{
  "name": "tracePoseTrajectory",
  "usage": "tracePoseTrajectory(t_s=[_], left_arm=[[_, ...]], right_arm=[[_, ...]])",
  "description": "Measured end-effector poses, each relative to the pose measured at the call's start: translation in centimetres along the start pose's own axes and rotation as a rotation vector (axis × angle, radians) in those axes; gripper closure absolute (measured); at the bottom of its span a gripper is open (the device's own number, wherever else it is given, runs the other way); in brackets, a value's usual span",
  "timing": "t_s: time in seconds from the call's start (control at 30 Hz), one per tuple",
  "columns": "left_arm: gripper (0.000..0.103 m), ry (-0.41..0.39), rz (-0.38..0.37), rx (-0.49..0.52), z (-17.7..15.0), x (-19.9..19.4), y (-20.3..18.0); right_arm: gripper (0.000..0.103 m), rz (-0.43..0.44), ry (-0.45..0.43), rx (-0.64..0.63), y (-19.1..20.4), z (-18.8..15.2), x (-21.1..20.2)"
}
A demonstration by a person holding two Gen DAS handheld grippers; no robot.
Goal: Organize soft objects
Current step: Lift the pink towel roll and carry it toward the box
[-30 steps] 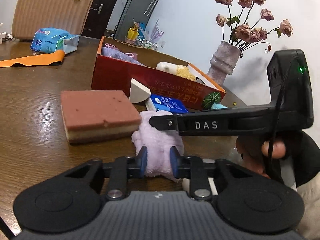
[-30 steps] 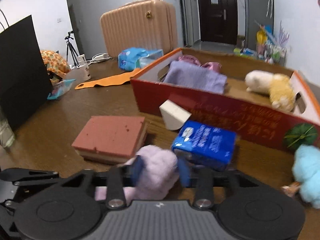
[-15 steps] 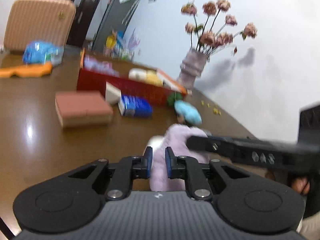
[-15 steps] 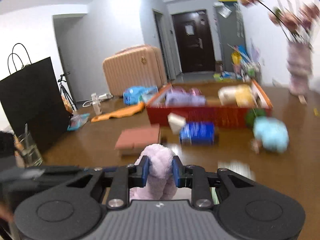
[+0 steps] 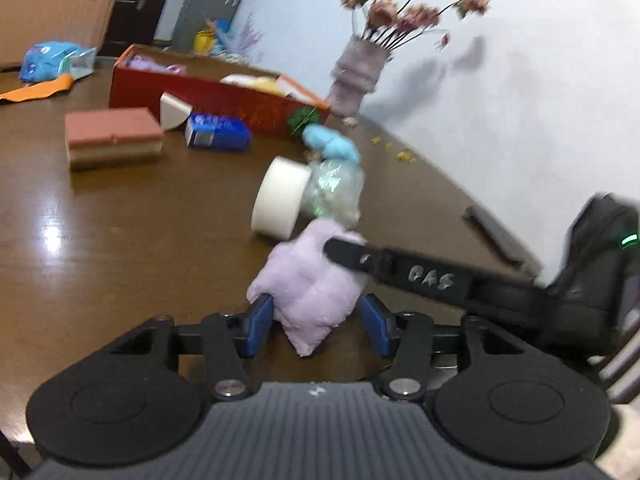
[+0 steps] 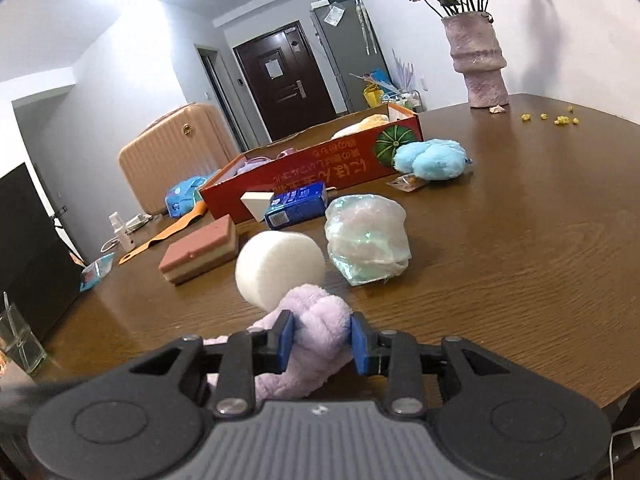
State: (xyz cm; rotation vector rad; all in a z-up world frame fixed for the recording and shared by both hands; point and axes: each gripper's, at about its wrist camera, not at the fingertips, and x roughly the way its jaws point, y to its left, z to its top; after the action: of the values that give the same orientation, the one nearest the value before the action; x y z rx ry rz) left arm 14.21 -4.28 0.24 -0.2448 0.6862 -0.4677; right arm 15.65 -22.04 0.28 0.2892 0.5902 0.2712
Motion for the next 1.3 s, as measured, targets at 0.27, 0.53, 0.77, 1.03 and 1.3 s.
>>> tracePoseTrajectory(t_s=[0.27, 0.53, 0.77, 1.03, 1.3], left_arm=[[0.069, -0.032, 0.046, -0.127, 1.6, -0.4, 3.9], [0.060, -0.020, -0.049, -0.175, 3.4, 1.1, 4.3], [0.084, 0.028, -0.088, -0.155, 3.9, 2.6, 4.1], [0.085, -0.132, -0.208, -0.080, 11.5, -0.1, 3.7], [0.085, -0.187, -0.112, -0.076, 28.9, 8.5, 7.3]], right_arm=[[0.059, 0.048, 0.030, -0.015, -1.0, -0.1, -2.6], [0.048, 0.059, 0.038, 0.049, -2.6, 1.0, -1.1], [0.079, 0.139, 0.087, 0.065, -3.1, 1.9, 0.3], [0.081, 0.257, -0.037, -0.042, -1.4, 9.8, -0.6], [0.081, 0.185, -0.095, -0.231, 1.4, 25.7, 11.9]])
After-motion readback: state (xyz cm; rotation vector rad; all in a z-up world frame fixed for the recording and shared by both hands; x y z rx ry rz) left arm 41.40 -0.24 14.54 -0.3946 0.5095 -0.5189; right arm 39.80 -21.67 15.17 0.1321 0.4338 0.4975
